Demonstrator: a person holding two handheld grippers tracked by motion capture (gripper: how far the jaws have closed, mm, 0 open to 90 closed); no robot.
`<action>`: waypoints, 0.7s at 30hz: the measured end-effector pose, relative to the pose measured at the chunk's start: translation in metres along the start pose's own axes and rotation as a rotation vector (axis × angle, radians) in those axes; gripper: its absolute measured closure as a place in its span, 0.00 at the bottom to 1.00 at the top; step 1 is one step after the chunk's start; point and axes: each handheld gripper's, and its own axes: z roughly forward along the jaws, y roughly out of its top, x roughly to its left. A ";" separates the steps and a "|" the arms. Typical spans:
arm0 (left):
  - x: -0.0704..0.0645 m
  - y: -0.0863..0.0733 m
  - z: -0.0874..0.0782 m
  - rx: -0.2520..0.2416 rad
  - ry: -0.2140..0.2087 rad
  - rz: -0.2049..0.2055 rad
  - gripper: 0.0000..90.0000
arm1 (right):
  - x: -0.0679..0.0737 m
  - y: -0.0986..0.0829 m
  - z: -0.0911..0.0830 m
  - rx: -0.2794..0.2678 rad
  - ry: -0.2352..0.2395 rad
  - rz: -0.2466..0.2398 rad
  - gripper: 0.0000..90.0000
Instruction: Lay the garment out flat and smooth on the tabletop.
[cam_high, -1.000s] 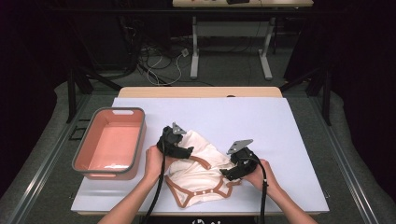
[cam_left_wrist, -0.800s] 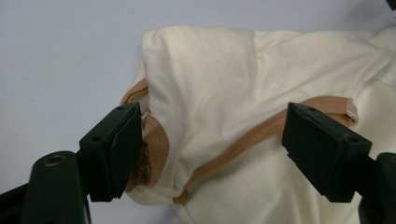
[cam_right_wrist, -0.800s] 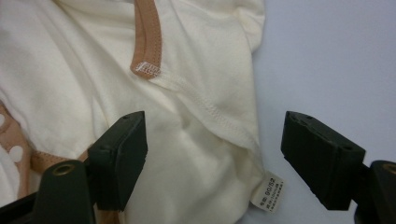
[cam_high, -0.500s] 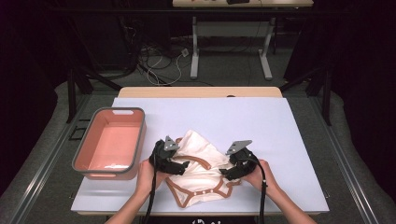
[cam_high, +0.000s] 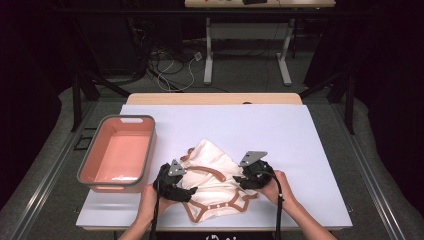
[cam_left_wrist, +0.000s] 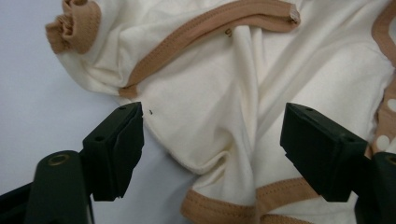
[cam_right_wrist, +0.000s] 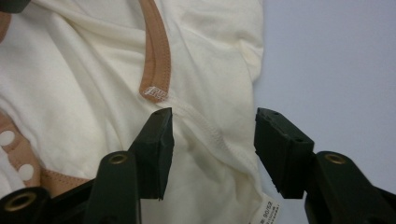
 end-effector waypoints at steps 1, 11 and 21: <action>0.000 -0.001 0.000 0.002 -0.004 0.001 0.25 | 0.000 0.000 0.000 0.000 0.000 0.000 0.56; -0.003 -0.008 -0.002 0.004 -0.039 0.014 0.49 | 0.015 0.021 0.014 0.009 0.044 -0.054 0.50; -0.004 -0.009 0.004 0.014 -0.030 0.036 0.60 | 0.022 0.025 0.041 0.071 0.061 -0.106 0.70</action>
